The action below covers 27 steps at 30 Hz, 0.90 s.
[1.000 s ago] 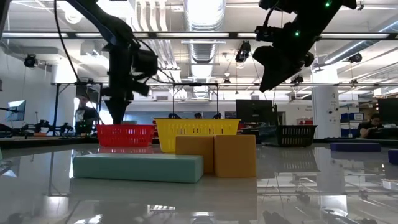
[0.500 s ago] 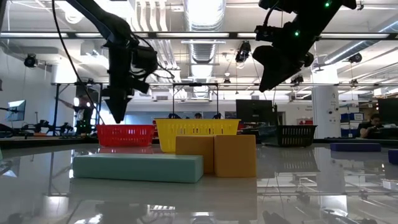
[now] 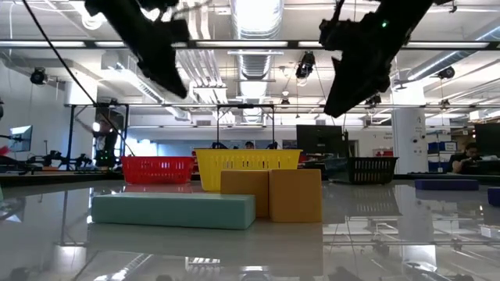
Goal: Sort & place blocks by color
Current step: Put the violet block into the yellow bin
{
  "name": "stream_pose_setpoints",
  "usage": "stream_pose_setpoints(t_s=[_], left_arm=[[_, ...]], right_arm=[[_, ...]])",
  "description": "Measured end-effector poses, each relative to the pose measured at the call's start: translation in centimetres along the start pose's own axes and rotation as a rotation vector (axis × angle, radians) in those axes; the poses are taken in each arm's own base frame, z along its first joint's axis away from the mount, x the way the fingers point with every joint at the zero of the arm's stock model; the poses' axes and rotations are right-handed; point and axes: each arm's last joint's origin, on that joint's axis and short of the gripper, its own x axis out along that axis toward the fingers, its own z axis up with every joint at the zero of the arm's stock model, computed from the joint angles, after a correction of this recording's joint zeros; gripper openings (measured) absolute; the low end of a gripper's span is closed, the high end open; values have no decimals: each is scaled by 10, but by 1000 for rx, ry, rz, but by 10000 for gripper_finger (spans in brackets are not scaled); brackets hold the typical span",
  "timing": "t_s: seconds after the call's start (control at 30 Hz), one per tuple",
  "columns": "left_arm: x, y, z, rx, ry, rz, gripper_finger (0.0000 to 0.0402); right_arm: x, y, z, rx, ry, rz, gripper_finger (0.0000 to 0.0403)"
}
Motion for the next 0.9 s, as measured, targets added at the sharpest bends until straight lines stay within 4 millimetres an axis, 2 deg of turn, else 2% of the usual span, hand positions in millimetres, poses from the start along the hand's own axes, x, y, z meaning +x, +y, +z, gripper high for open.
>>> stream_pose_setpoints(t_s=[0.13,0.3,0.4,0.6,0.9], left_arm=[[-11,-27,-5,36,-209,-92,200],[-22,-38,-10,32,-373,-141,200],[-27,-36,-11,13,-440,-147,200],[-29,-36,-10,-13,-464,-153,200],[-31,-36,-7,-16,-472,-153,200]], right_arm=[[-7,16,-6,21,121,213,173],[-22,36,-15,171,261,362,173],[-32,44,-25,237,354,330,173],[-47,55,-45,314,529,148,173],[-56,78,-58,389,602,40,173]])
